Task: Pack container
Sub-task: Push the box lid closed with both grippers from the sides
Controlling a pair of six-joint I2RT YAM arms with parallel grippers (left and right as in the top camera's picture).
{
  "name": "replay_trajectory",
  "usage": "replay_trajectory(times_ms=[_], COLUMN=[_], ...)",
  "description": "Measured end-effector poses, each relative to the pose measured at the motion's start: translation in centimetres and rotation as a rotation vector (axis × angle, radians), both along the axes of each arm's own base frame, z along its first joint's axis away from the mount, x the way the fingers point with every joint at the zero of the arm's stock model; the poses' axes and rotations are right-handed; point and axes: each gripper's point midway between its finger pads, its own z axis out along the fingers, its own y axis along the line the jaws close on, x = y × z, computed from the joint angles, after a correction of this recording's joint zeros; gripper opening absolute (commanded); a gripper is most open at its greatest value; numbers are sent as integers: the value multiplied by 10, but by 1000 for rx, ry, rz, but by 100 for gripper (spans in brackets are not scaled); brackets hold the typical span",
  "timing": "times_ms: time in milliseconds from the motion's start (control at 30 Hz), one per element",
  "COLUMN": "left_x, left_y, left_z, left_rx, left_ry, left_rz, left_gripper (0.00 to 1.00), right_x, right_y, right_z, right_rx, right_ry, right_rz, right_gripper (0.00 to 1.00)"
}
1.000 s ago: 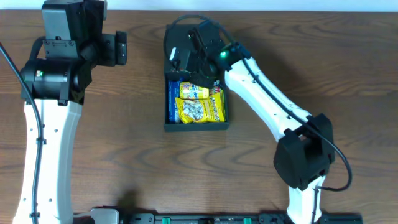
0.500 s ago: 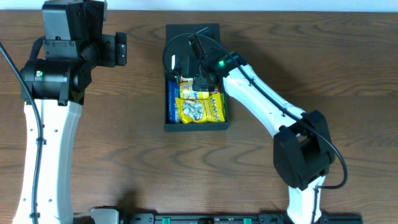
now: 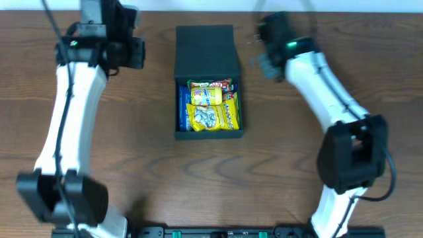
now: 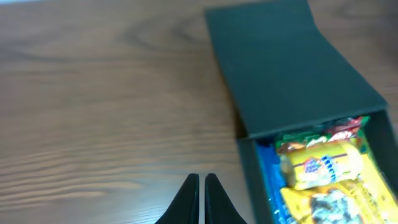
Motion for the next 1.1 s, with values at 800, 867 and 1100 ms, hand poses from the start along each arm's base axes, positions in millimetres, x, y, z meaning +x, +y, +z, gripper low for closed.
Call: replay_trajectory(times_ms=[800,867,1100], left_x=[76,79,94], left_y=[-60,-63,-69], left_z=[-198,-196,-180], left_rx=[-686,-708,-787], left_ry=[451,442,389], left_rz=[442,434,389], left_gripper=[6,6,6], right_x=[24,23,29], right_y=[86,96,116], right_z=[-77,-77,-66], right_rx=[923,943,999], right_ry=[192,202,167], right_rz=[96,108,154], right_gripper=[1,1,1])
